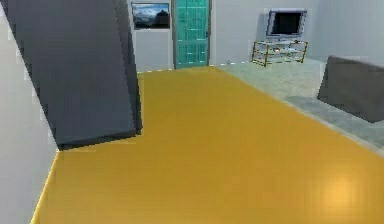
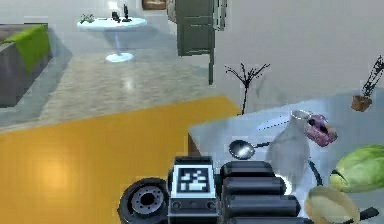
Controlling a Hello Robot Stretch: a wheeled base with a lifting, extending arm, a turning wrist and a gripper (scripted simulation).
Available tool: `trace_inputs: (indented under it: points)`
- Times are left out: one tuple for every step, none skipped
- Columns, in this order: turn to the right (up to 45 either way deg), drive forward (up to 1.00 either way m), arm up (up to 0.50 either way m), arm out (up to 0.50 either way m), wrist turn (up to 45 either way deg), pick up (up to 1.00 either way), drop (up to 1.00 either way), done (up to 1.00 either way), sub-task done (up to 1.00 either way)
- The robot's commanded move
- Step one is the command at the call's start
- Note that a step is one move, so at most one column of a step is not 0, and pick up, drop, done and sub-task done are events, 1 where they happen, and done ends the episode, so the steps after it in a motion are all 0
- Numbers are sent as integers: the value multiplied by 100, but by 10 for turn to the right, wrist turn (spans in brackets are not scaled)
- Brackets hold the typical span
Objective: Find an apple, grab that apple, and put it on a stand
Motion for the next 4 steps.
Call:
trace_inputs:
  points:
    - [240,0,0,0,0,0,0,0,0]
    - [30,0,0,0,0,0,0,0,0]
    - [-450,0,0,0,0,0,0,0,0]
    - [0,20,0,0,0,0,0,0,0]
